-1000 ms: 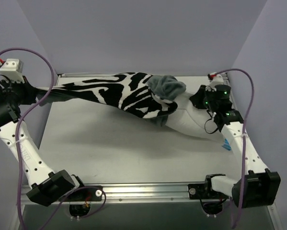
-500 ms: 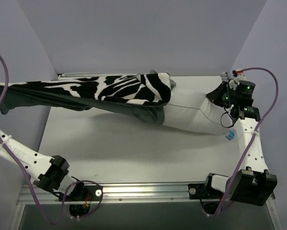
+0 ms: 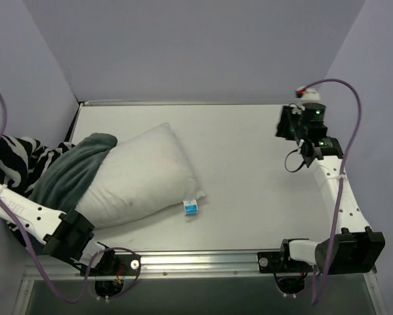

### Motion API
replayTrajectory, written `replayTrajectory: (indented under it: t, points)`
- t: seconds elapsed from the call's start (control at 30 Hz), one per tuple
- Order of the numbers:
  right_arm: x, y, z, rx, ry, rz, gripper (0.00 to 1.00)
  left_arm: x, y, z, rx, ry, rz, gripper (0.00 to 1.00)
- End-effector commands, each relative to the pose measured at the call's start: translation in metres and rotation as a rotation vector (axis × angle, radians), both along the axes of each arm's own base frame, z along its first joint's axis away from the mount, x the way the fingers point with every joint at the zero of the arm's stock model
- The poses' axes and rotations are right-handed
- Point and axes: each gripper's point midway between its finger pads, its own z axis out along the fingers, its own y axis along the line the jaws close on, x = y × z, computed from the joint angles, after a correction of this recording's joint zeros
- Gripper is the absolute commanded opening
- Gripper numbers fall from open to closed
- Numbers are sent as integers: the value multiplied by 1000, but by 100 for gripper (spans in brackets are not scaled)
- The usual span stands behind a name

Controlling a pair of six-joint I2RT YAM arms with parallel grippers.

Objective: Remove the pillowcase from the pillow

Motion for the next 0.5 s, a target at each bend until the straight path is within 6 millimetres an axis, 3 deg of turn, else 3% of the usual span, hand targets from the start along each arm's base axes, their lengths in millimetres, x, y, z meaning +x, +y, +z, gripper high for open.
replayTrajectory:
  t: [0.0, 0.03, 0.07, 0.13, 0.2, 0.27, 0.3, 0.47]
  points:
    - [-11, 98, 34, -137, -92, 381, 55, 12, -70, 46, 276, -83, -135, 2]
    - [-23, 144, 29, -149, -102, 520, 63, 22, -87, 38, 264, -82, -183, 2]
    - [-31, 165, 29, -162, -120, 591, 98, 21, -99, 40, 269, -87, -193, 2]
    - [-46, 219, 32, -121, -175, 721, 100, 24, -109, 39, 235, -92, -212, 2]
    - [-42, 251, 15, 48, -109, 717, 100, 28, -114, 36, 202, -90, -231, 2]
    - [-38, 277, 2, 186, -33, 738, 100, 31, -116, 30, 173, -81, -237, 2]
    - [-29, 291, -24, 271, 56, 697, 100, 31, -116, 29, 168, -77, -237, 2]
    - [-17, 340, -62, 536, 158, 686, 100, 33, -133, 14, 165, -37, -289, 2]
